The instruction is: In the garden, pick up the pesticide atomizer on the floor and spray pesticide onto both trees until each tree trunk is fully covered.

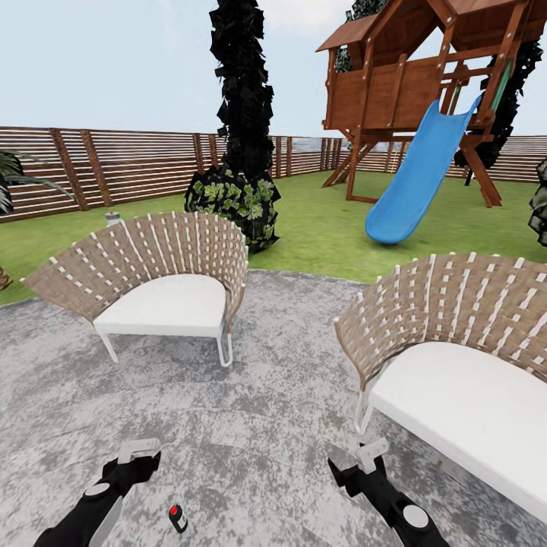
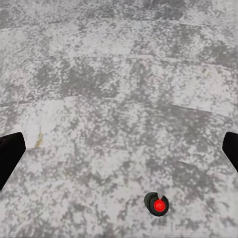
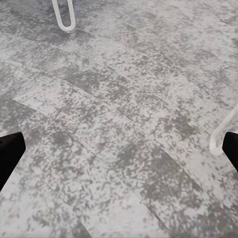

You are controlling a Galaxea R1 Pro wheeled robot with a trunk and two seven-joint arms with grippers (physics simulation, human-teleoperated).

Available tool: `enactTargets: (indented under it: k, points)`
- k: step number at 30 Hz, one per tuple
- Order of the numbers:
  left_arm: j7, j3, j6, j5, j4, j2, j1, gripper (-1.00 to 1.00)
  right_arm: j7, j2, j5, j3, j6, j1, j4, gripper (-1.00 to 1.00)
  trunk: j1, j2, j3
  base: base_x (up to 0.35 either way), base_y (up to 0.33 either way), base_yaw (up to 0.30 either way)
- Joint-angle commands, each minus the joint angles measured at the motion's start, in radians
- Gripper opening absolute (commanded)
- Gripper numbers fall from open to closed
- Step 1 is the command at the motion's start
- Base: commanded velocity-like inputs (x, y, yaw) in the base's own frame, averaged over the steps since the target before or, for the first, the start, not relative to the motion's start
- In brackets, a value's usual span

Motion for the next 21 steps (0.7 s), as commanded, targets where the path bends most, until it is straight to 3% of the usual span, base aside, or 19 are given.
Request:
enactTargets:
  k: [1,21]
  points:
    - [0.000,-0.001,0.003,0.011,-0.001,0.001,0.000,1.00,0.000,-0.001,0.009,0.001,-0.004,-0.001,0.000,1.00,0.004,-0.008,-0.004,0.000,0.000,0.000]
    - [-0.003,0.003,0.005,0.011,-0.001,0.009,-0.001,1.00,0.001,-0.001,0.007,0.000,-0.004,-0.001,-0.002,1.00,0.080,-0.148,-0.076,0.000,0.000,0.000]
